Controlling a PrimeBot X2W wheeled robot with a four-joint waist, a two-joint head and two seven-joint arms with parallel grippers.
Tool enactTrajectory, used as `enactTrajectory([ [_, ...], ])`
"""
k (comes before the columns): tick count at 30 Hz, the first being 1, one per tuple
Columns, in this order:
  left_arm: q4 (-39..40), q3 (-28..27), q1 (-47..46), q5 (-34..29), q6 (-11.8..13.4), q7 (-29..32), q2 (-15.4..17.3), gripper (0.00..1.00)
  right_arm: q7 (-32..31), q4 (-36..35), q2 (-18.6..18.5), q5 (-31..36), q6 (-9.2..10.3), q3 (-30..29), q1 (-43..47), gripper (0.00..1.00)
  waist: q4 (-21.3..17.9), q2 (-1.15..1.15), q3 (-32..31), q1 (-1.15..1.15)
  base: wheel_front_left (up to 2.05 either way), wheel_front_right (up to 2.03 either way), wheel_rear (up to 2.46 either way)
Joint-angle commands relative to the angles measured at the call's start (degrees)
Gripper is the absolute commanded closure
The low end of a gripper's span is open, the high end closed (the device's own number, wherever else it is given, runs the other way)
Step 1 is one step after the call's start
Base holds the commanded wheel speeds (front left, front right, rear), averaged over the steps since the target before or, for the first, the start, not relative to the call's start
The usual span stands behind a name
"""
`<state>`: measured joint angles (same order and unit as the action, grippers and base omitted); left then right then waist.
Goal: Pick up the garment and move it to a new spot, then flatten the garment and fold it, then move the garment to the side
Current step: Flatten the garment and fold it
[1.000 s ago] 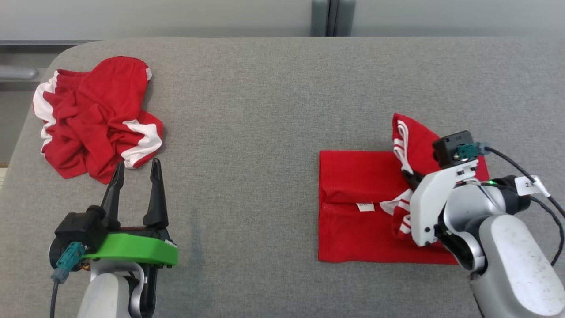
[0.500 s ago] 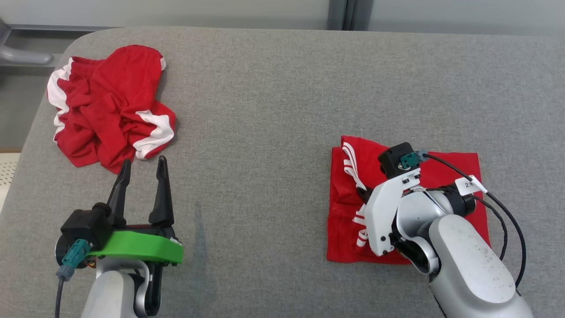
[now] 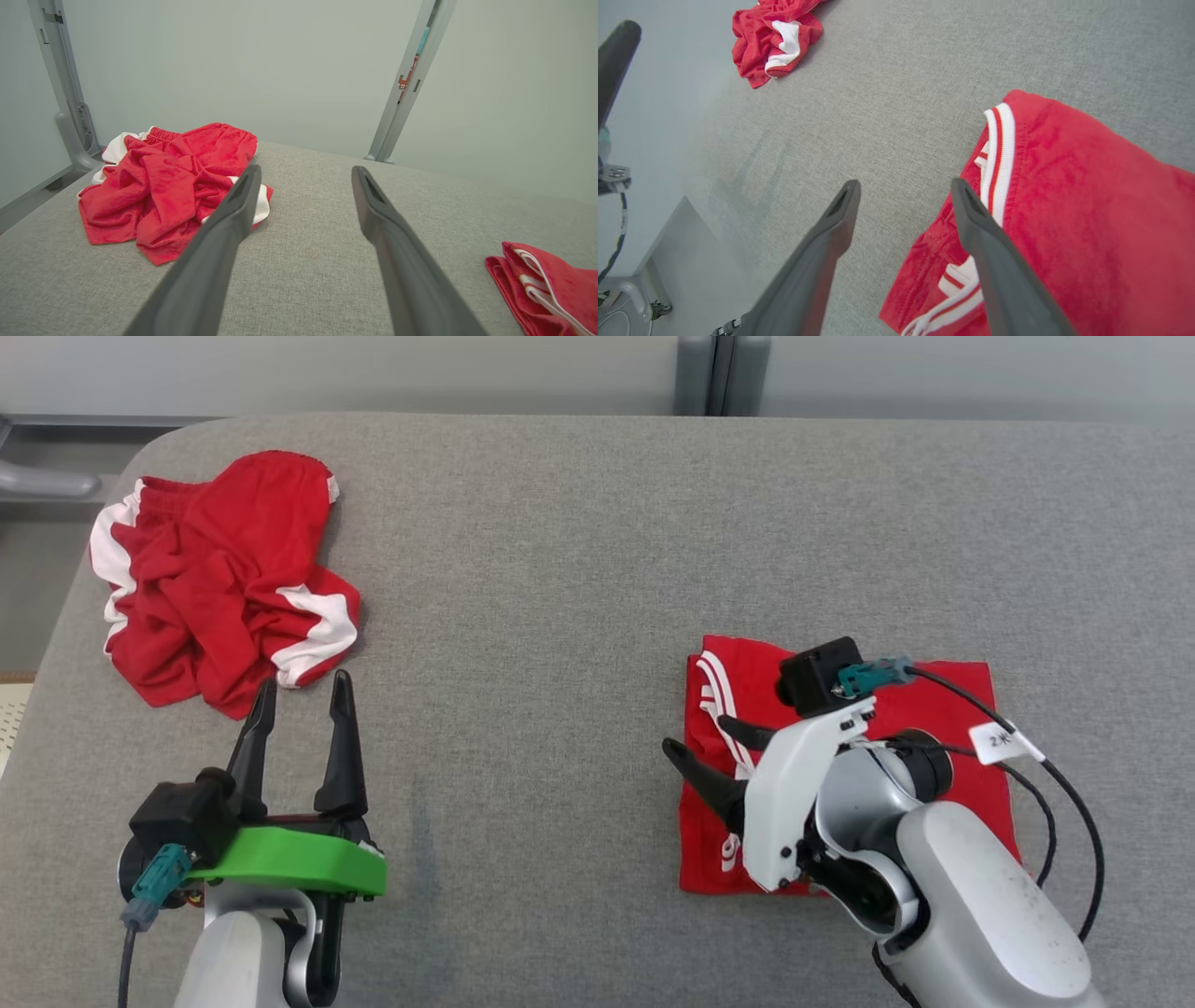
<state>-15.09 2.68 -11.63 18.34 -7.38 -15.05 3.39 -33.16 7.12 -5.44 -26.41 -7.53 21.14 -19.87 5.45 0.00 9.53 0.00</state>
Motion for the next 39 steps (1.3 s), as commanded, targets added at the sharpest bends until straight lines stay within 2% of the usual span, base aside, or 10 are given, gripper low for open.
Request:
enactTrajectory([
  [1,-0.14,0.05,0.49,-0.06,-0.11,-0.16,0.08,0.00,0.86,-1.66,-0.72,-1.17,0.08,-0.67,1.10,0.00,-0.45,0.00,-0.85,0.00,0.00,0.00,0.00],
  [4,-0.44,0.11,1.04,-0.01,-0.11,-0.16,0.07,0.00,3.78,-5.69,-2.25,-1.30,0.08,-4.52,3.32,0.00,-0.92,0.00,-1.99,0.00,0.00,0.00,0.00],
  [9,-0.87,0.25,2.41,-0.17,-0.11,-0.16,0.05,0.00,11.52,-9.64,-3.64,3.92,0.06,-14.62,7.63,0.00,-1.86,0.00,-4.30,0.00,0.00,0.00,0.00],
  [15,-1.25,-0.27,4.06,-0.35,-0.11,-0.16,0.27,0.00,21.73,-9.38,-4.64,11.11,0.06,-21.33,11.92,0.00,-3.60,0.00,-6.39,0.00,0.00,0.00,0.00],
  [25,-2.01,-0.85,6.47,-0.80,-0.10,-0.16,0.64,0.00,34.13,-0.57,-5.41,15.75,0.07,-22.54,15.12,0.00,-5.45,0.00,-9.53,0.00,0.00,0.00,0.00],
  [39,-2.60,-0.95,8.11,-1.08,-0.11,-0.16,0.24,0.00,38.13,5.23,-5.82,15.66,0.08,-19.96,13.54,0.00,-5.30,0.00,-10.63,0.00,0.00,0.00,0.00],
])
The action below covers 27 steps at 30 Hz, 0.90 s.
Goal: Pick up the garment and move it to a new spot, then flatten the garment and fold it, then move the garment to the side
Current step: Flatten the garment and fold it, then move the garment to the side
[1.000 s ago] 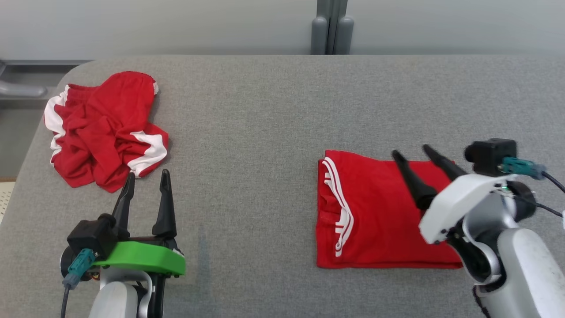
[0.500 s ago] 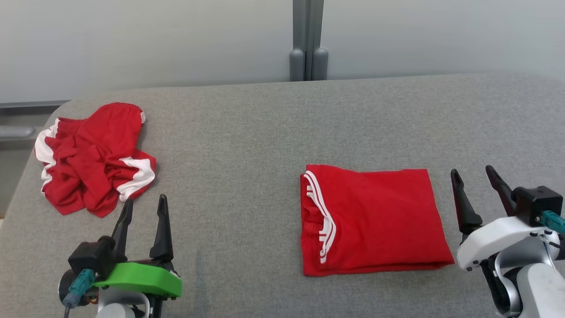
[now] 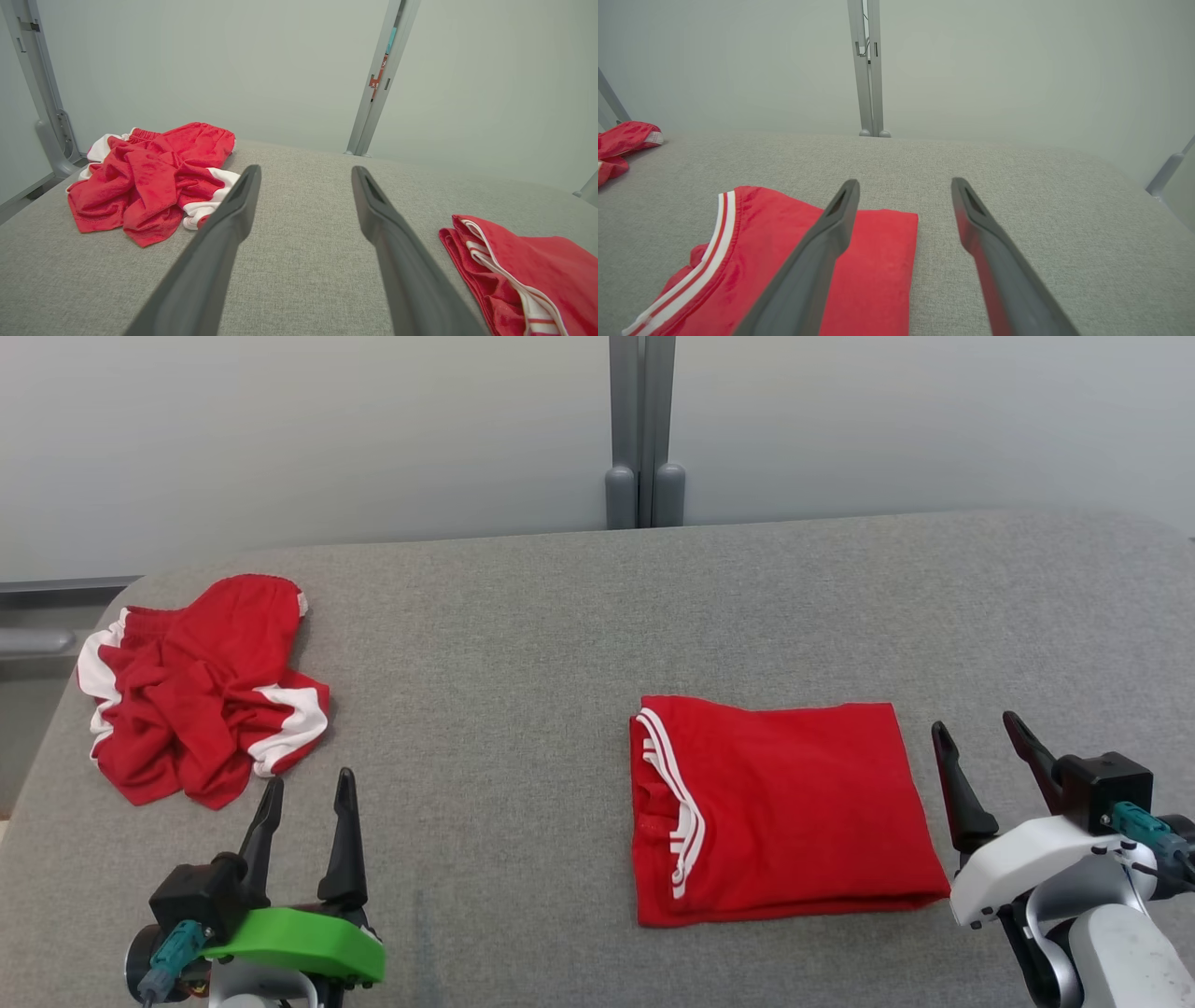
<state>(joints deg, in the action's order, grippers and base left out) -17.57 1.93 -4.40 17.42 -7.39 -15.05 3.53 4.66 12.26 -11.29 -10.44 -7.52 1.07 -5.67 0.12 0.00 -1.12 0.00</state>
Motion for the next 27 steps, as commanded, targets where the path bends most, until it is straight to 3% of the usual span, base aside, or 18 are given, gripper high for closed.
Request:
enactTrajectory([
  [1,-0.18,-0.24,0.88,-0.21,-0.09,-0.16,0.10,0.00,0.34,0.16,0.23,-0.26,0.06,0.16,-0.69,0.00,0.05,0.00,0.05,0.00,0.00,0.00,0.00],
  [16,0.25,-0.49,-0.96,-0.90,-0.09,-0.16,-0.01,0.00,-1.66,0.76,0.61,-0.45,0.06,-0.29,-4.13,0.00,-0.04,0.00,2.01,0.00,0.00,0.00,0.00],
  [20,1.77,-0.75,-2.33,-1.18,-0.09,-0.16,0.06,0.00,-9.01,1.47,0.74,-1.59,0.06,-1.31,-8.01,0.00,0.26,0.00,4.61,0.00,0.00,0.00,0.00],
  [27,4.20,0.34,-4.40,-1.00,-0.10,-0.16,-0.17,0.00,-27.15,7.83,0.64,-2.37,0.06,-3.78,-13.38,0.00,1.88,0.00,9.09,0.00,0.00,0.00,0.00],
])
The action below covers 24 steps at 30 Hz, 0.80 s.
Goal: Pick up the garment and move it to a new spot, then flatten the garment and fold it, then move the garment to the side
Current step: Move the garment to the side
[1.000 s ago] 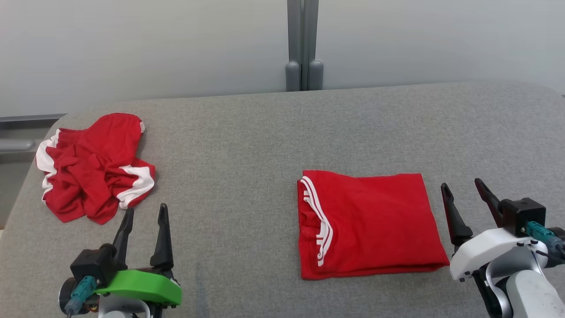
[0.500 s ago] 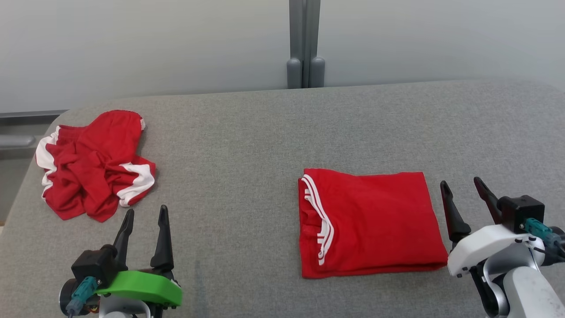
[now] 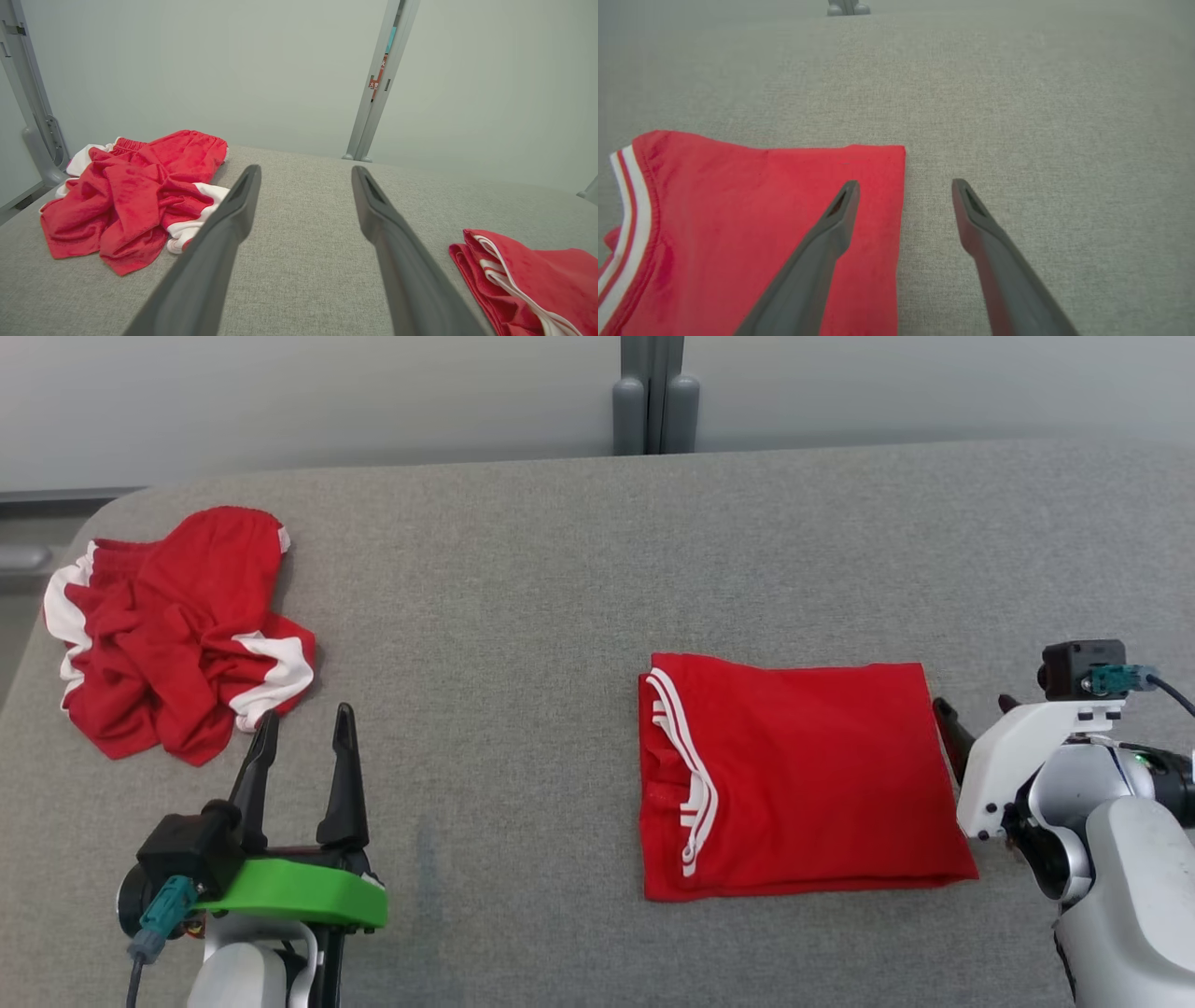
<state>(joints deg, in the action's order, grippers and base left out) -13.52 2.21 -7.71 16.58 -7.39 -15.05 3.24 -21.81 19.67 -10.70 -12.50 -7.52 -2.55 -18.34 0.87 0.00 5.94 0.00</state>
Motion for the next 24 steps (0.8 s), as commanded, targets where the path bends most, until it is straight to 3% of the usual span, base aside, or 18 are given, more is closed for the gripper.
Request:
enactTrajectory([
  [1,0.31,0.31,-1.28,-0.06,-0.10,-0.16,0.07,0.00,-2.46,1.31,0.26,-0.59,0.06,-0.49,-1.20,0.00,1.40,0.00,2.51,0.00,0.00,0.00,0.00],
  [14,0.44,0.55,-3.38,0.25,-0.10,-0.16,-0.04,0.00,-17.87,8.04,1.25,-3.01,0.06,0.04,-1.30,0.00,3.70,0.00,5.85,0.00,0.00,0.00,0.00],
  [15,0.52,0.46,-3.43,0.17,-0.10,-0.16,-0.04,0.00,-18.68,7.87,1.03,-3.26,0.05,0.84,-1.18,0.62,3.66,0.00,5.97,0.00,0.00,0.00,0.00],
  [16,0.61,0.43,-3.48,0.11,-0.10,-0.16,-0.03,0.00,-18.93,7.41,0.50,-3.21,0.04,1.55,-1.32,1.00,3.56,0.00,6.09,0.00,0.00,0.00,0.00],
  [24,2.17,0.58,-4.51,-0.15,-0.10,-0.15,0.62,0.00,-17.24,1.60,-8.92,-3.13,0.10,7.90,-8.73,1.00,-0.81,0.00,8.60,0.00,0.00,0.00,0.00],
])
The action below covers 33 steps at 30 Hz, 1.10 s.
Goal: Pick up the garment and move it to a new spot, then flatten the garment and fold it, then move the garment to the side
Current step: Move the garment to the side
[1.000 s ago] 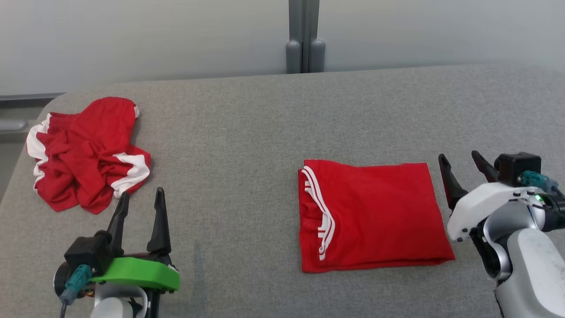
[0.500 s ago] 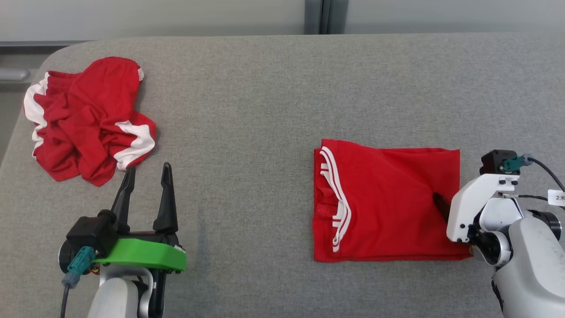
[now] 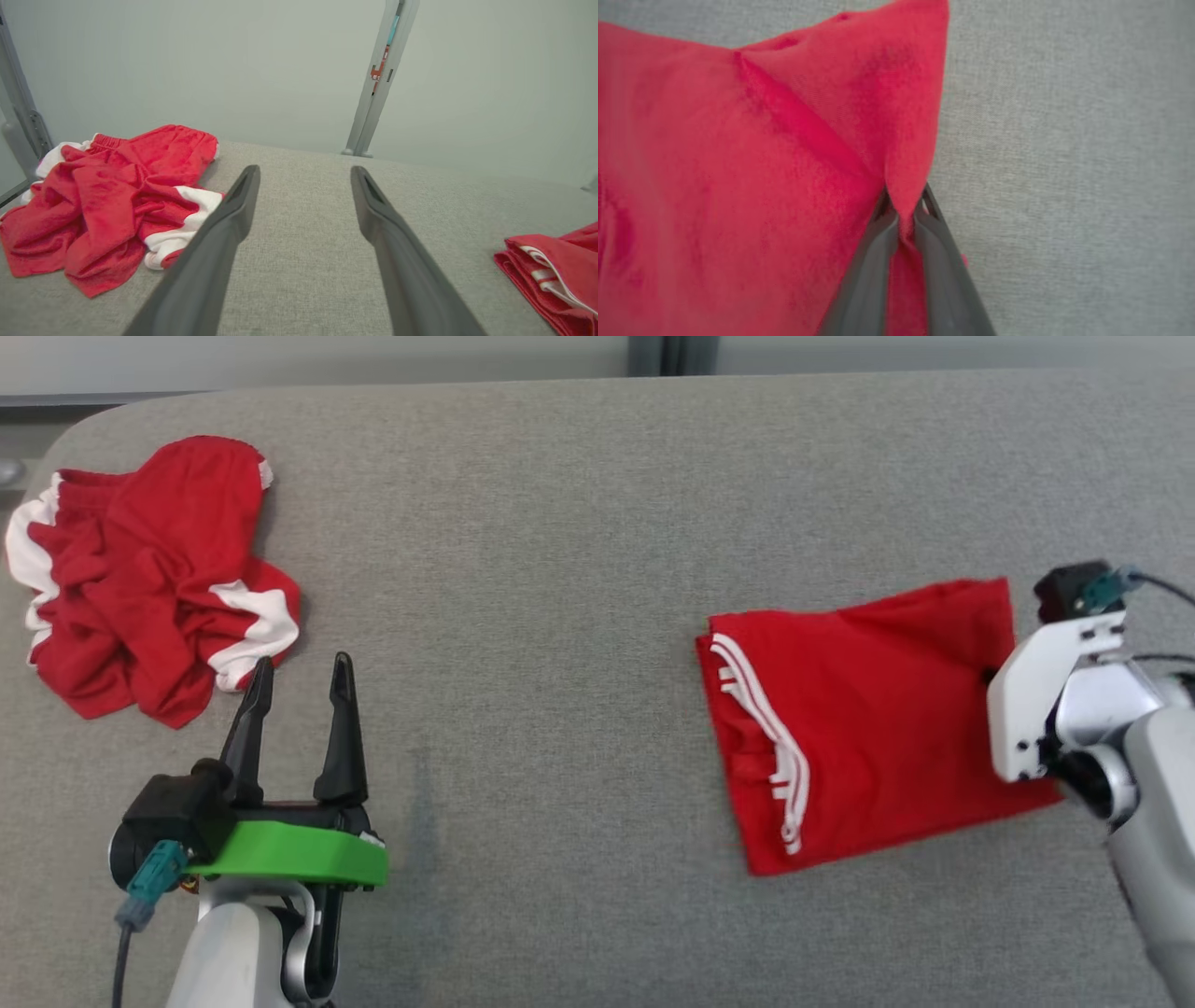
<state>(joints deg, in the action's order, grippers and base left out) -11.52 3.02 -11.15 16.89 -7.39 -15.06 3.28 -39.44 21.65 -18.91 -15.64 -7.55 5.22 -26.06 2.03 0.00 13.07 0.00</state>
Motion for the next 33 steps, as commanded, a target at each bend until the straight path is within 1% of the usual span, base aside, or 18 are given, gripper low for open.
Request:
enactTrajectory([
  [1,0.58,-0.06,-1.31,-0.56,-0.10,-0.10,0.72,0.00,0.81,-0.85,-2.32,0.08,0.12,0.84,-2.35,1.00,-2.89,0.00,2.08,0.00,0.00,0.00,0.00],
  [5,2.33,-0.19,-2.57,-0.87,-0.10,-0.08,1.13,0.00,2.00,-1.24,-8.16,-0.35,0.12,2.75,-6.88,1.00,-6.85,0.00,4.62,0.00,0.00,0.00,0.00],
  [9,4.13,0.48,-4.14,-1.45,-0.10,-0.07,2.47,0.00,4.16,0.18,-12.37,0.22,0.12,2.90,-11.08,1.00,-10.80,0.00,7.86,0.00,0.00,0.00,0.00],
  [13,5.69,2.16,-6.50,-1.74,-0.10,-0.07,3.74,0.00,7.48,2.44,-15.00,0.84,0.12,2.03,-14.99,1.00,-13.64,0.00,11.48,0.00,0.00,0.00,0.00],
  [16,6.74,3.43,-8.48,-1.76,-0.10,-0.08,4.76,0.00,10.24,4.37,-16.49,1.72,0.12,0.85,-17.50,1.00,-14.87,0.00,14.17,0.00,0.00,0.00,0.00],
  [19,7.34,4.66,-10.41,-1.85,-0.10,-0.07,5.66,0.00,13.24,6.51,-17.11,3.25,0.12,-0.81,-19.76,1.00,-15.30,0.00,16.70,0.00,0.00,0.00,0.00],
  [25,8.36,6.63,-13.35,-1.81,-0.10,-0.08,7.17,0.00,17.61,10.75,-19.00,7.08,0.12,-4.70,-22.60,1.00,-14.47,0.00,20.42,0.00,0.00,0.00,0.00],
  [30,9.02,7.18,-14.43,-1.46,-0.10,-0.08,8.18,0.00,21.67,12.54,-19.95,10.47,0.12,-8.88,-22.84,1.00,-13.04,0.00,21.80,0.00,0.00,0.00,0.00],
  [33,9.49,7.02,-14.33,-1.33,-0.10,-0.08,8.47,0.00,25.06,12.94,-20.16,12.78,0.12,-10.15,-22.98,1.00,-12.37,0.00,21.95,0.00,0.00,0.00,0.00],
])
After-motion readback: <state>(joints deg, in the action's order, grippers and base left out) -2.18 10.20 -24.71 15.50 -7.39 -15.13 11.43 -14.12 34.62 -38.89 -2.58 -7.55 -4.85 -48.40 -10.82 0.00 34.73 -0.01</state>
